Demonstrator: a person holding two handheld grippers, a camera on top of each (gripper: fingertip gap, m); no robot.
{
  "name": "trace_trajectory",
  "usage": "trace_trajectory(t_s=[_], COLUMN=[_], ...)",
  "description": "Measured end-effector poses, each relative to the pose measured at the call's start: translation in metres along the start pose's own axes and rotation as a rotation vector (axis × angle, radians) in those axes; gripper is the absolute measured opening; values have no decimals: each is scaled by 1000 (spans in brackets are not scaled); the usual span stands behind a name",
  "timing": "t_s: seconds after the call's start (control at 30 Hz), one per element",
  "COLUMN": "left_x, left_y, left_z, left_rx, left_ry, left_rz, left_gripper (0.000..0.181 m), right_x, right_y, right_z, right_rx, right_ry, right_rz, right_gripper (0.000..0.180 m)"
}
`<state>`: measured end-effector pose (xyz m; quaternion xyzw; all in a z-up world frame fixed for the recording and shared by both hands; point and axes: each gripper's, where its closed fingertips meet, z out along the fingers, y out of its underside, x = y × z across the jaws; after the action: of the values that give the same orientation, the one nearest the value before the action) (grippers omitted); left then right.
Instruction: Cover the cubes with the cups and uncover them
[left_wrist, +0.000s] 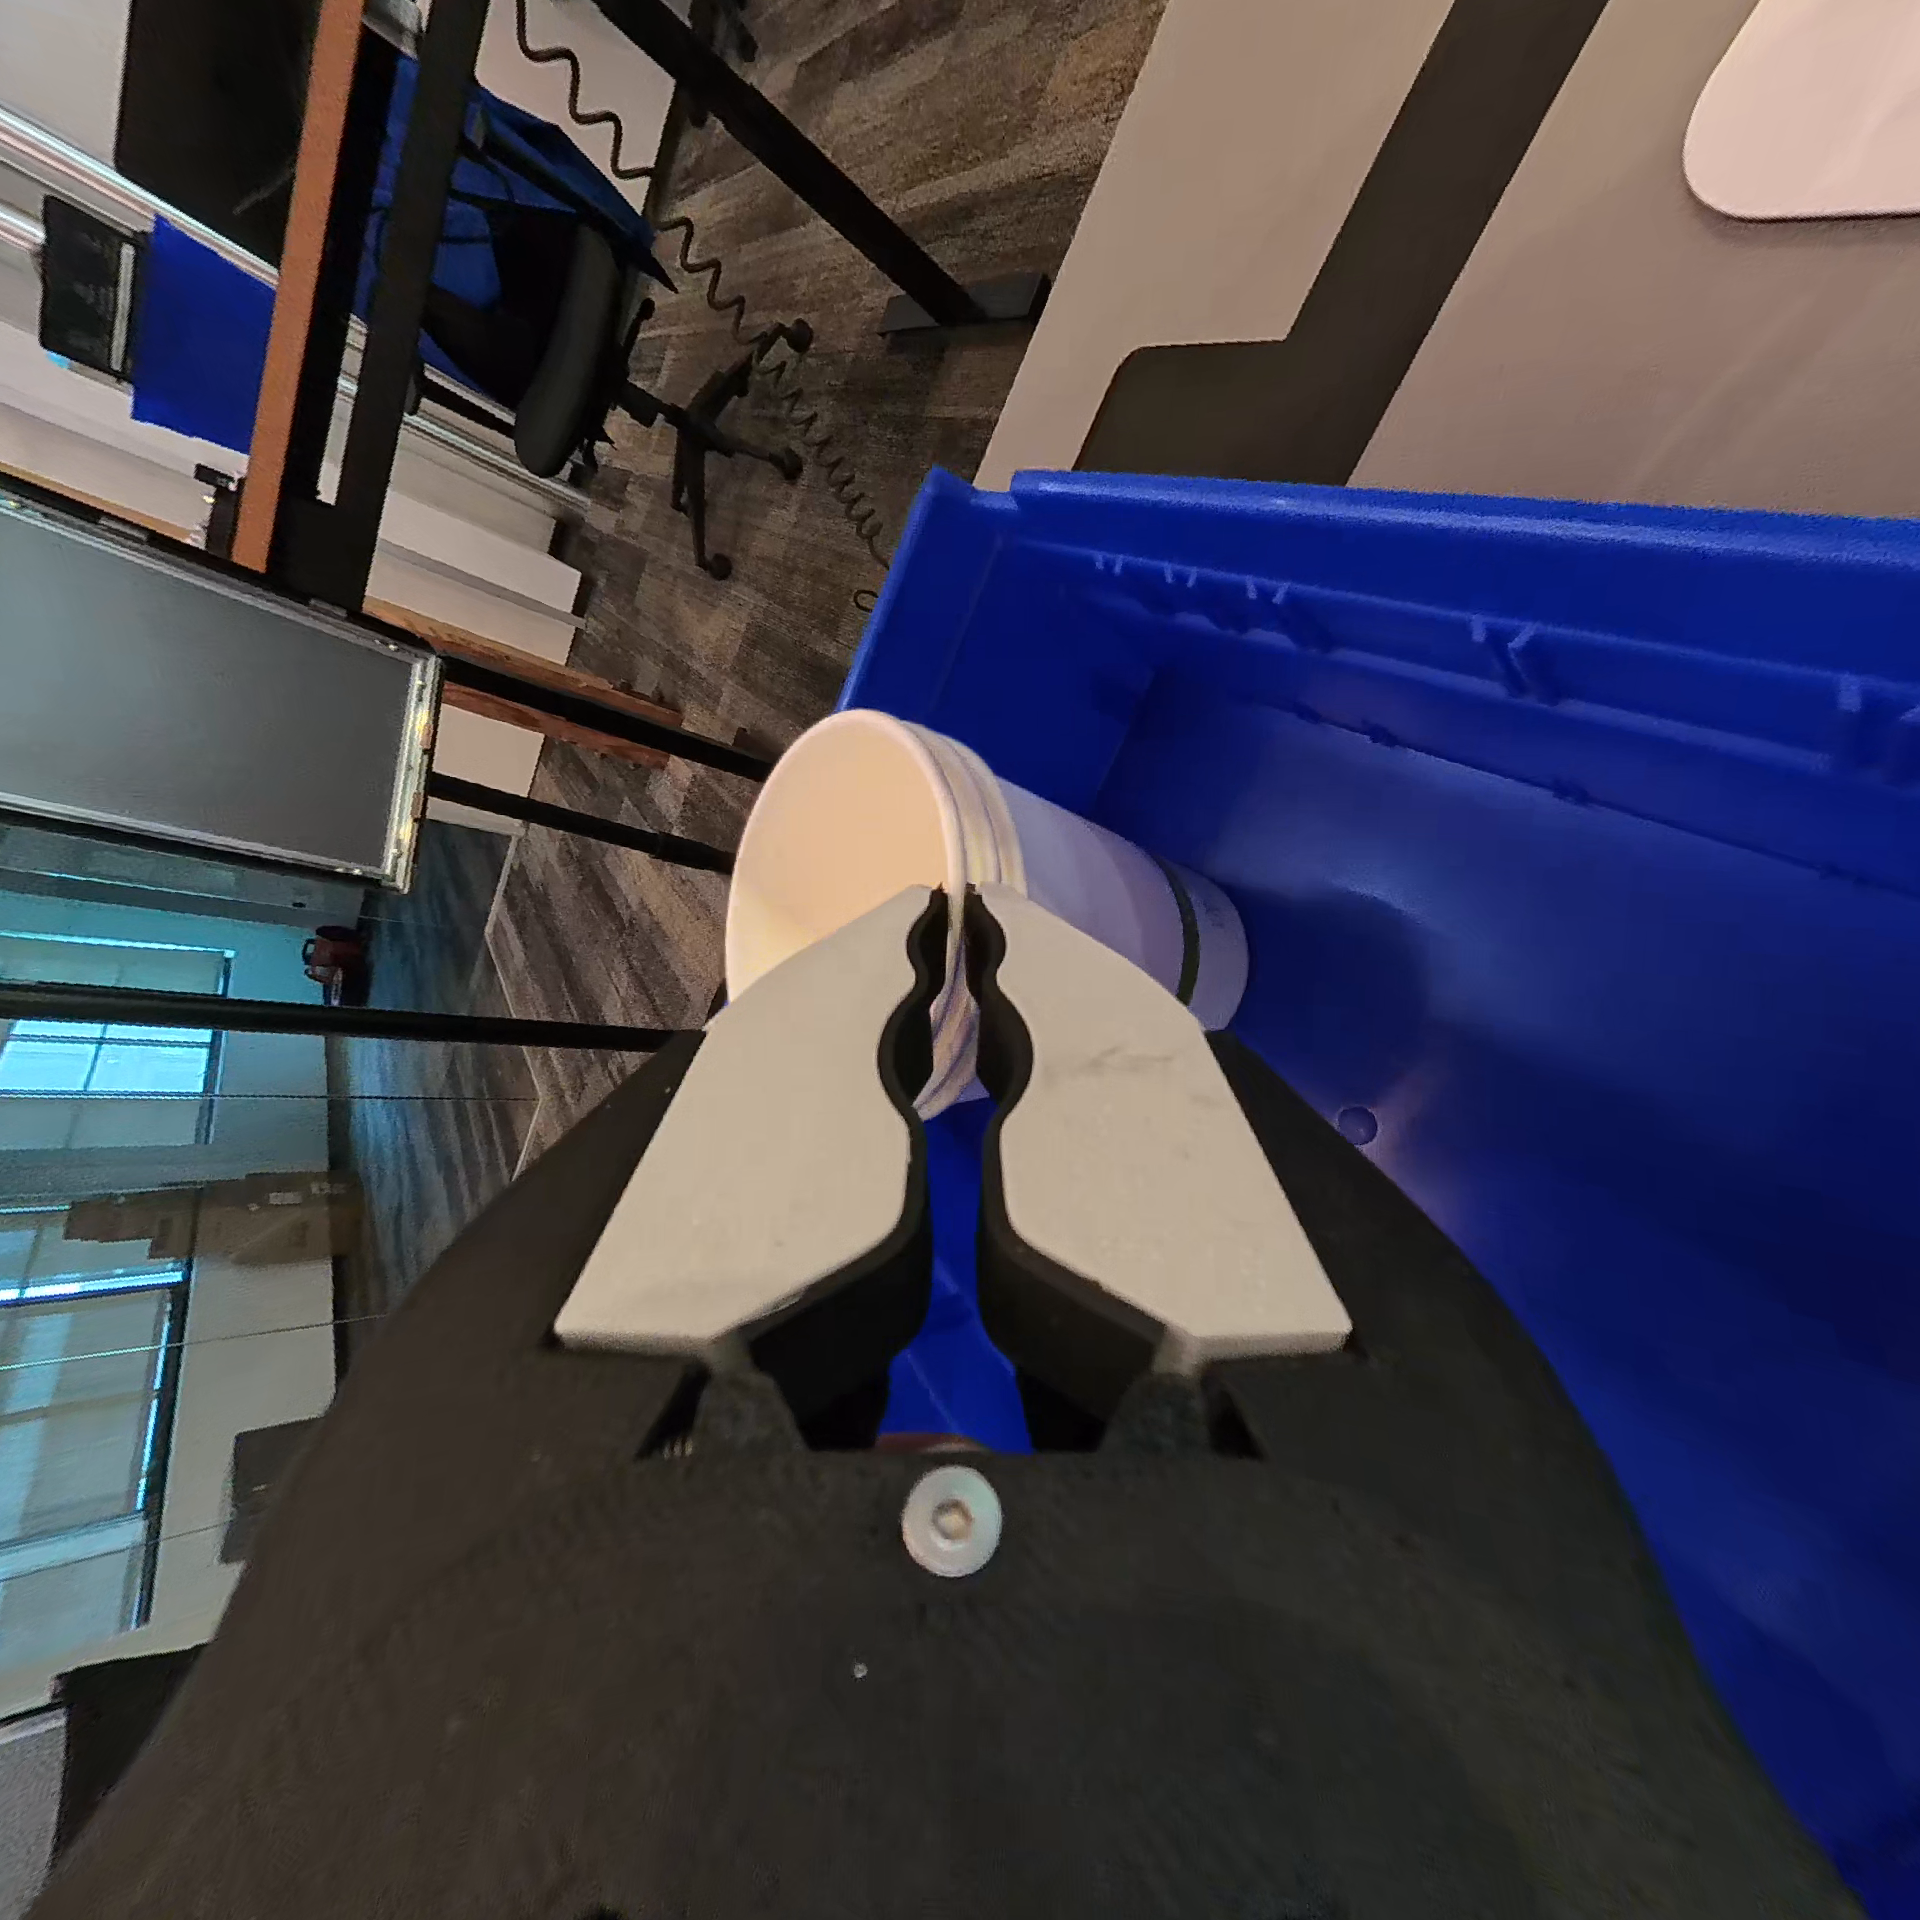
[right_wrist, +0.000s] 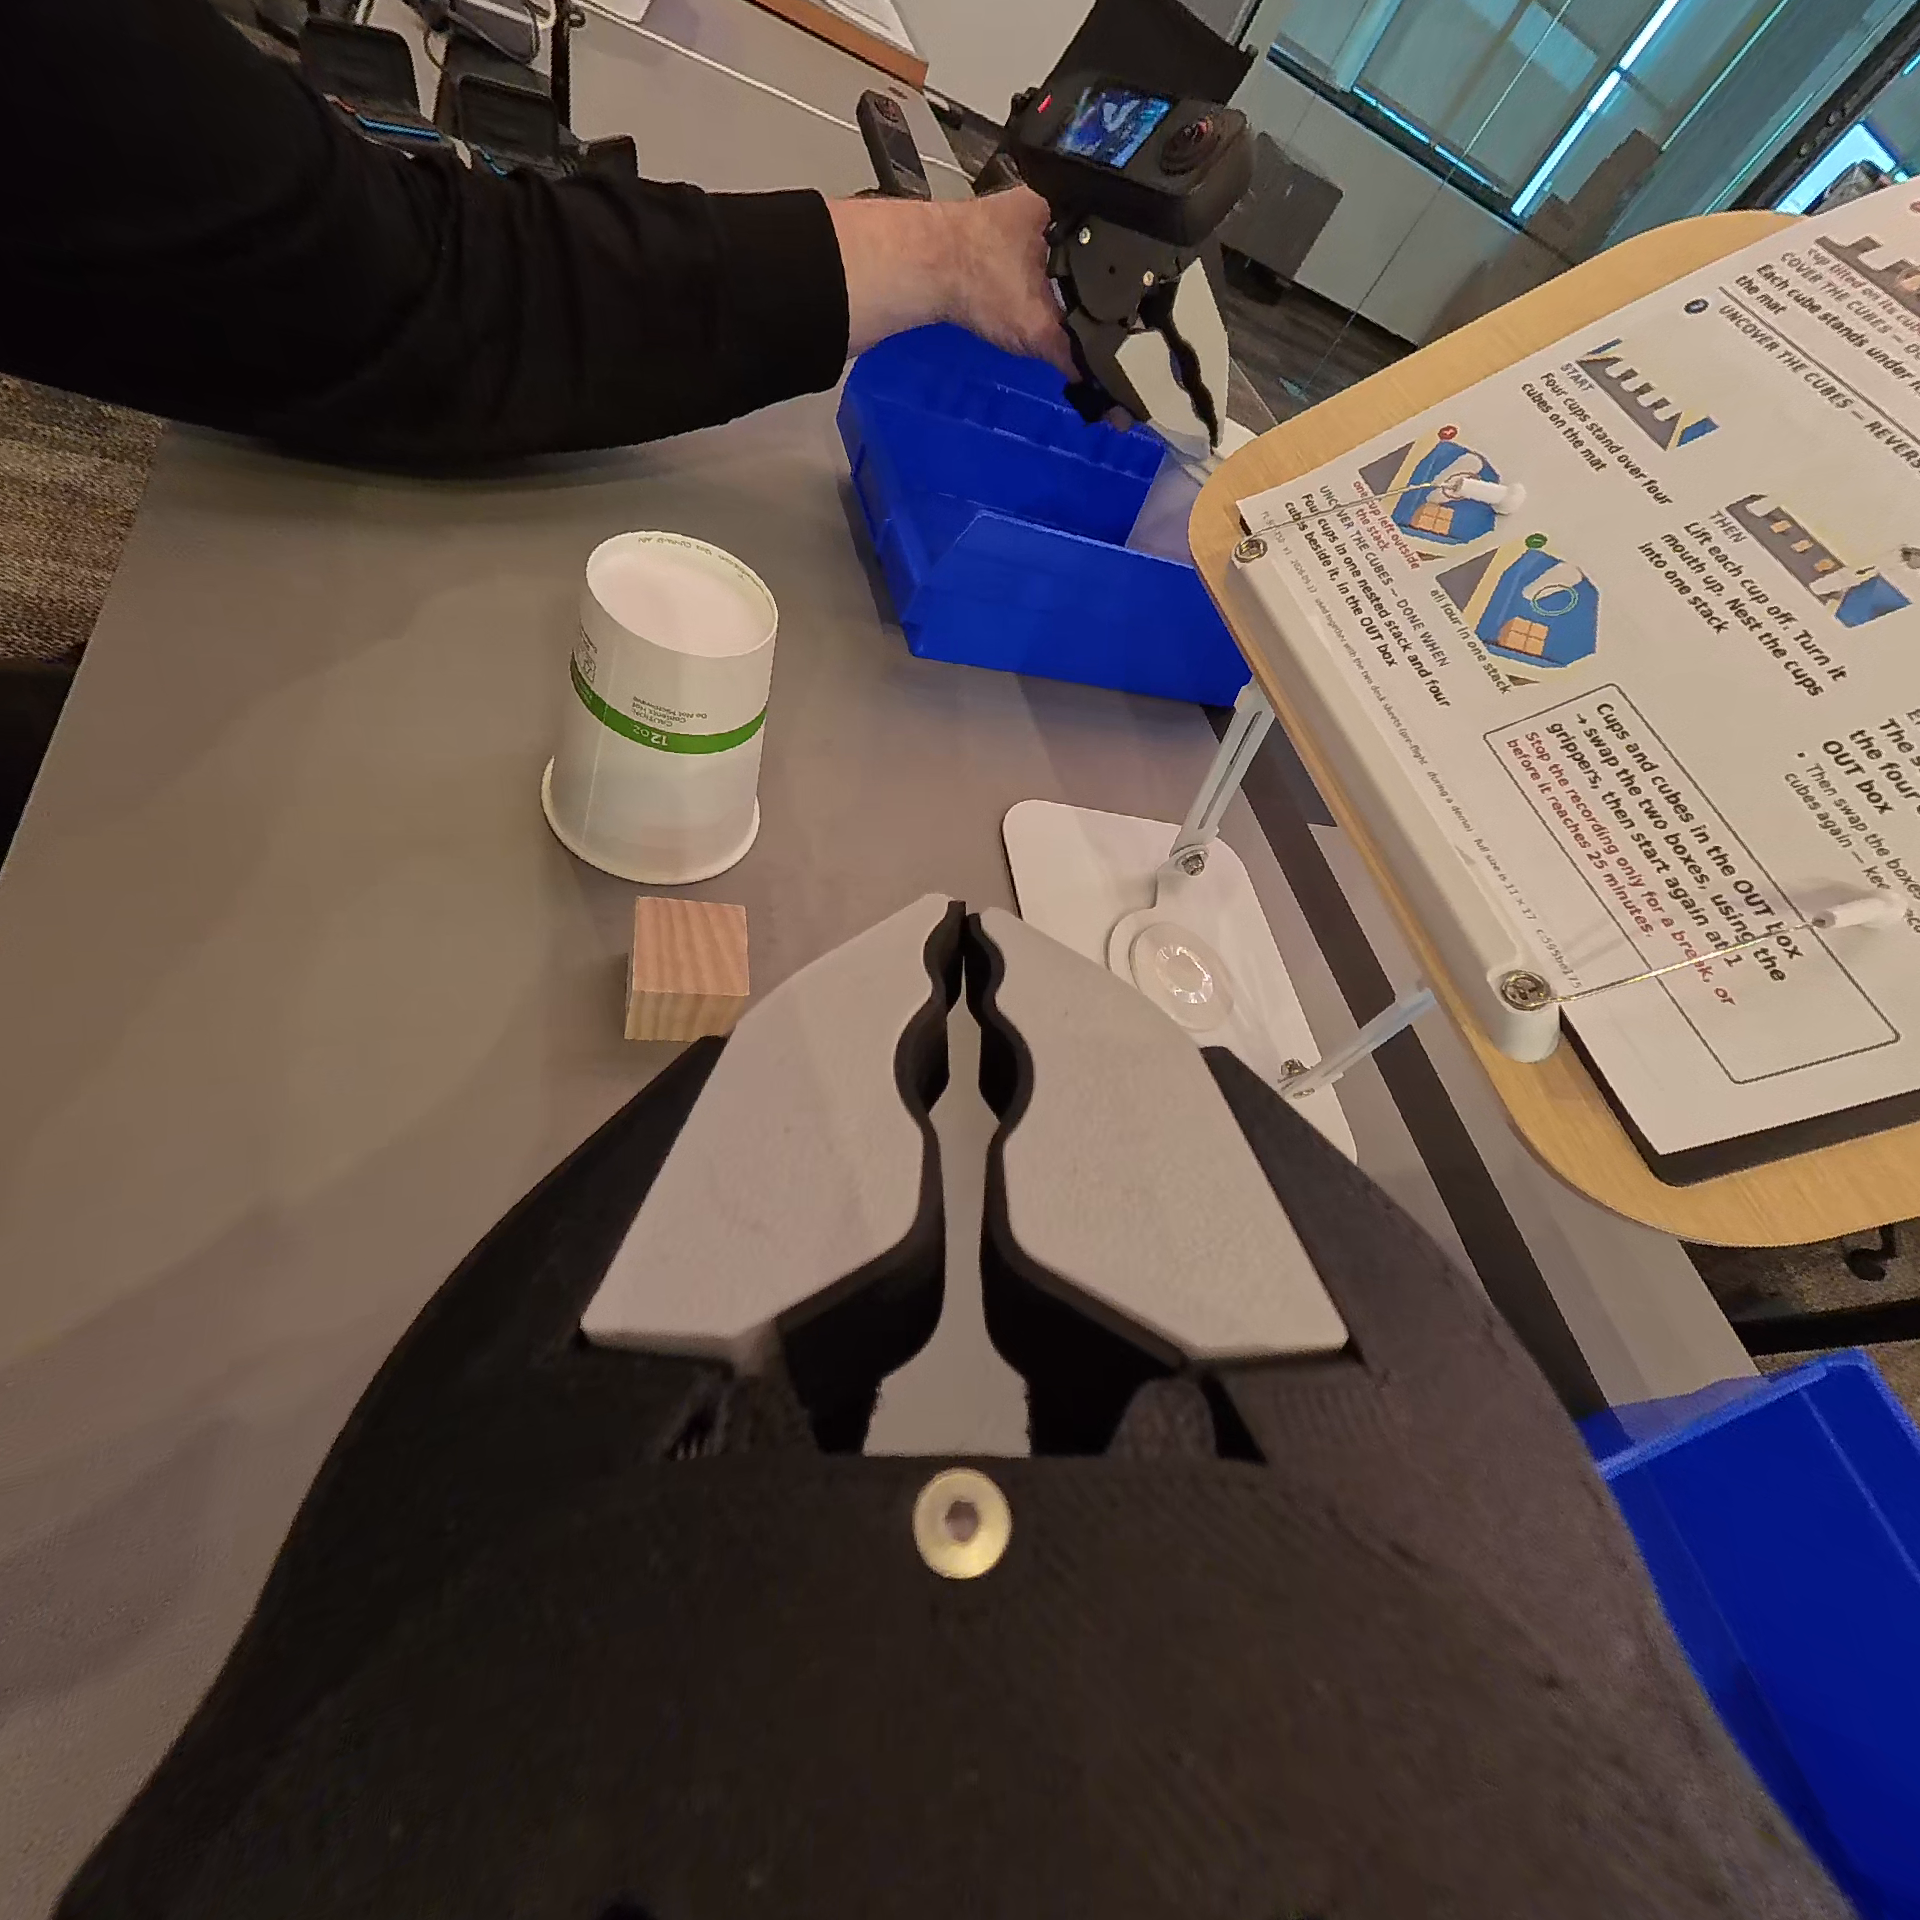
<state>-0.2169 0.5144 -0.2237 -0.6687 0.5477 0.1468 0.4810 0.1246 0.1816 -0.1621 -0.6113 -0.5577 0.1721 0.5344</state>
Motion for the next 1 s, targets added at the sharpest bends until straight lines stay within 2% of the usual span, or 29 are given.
trace_trajectory(t_s=[0.03, 0.53, 1.0], left_x=[-3, -16, -38], left_y=[-1, -26, -57], left_z=[-1, -21, -56], left_rx=[4, 33, 70], left_ry=[-14, -98, -241], left_rz=[-3, 35, 79], left_gripper=[3, 3, 3], right_x=[0, -2, -2], right_y=[0, -2, -5], right_z=[0, 1, 1], right_rx=[1, -2, 2], right_ry=[0, -1, 5], right_rz=[0, -8, -18], right_gripper=[0, 0, 0])
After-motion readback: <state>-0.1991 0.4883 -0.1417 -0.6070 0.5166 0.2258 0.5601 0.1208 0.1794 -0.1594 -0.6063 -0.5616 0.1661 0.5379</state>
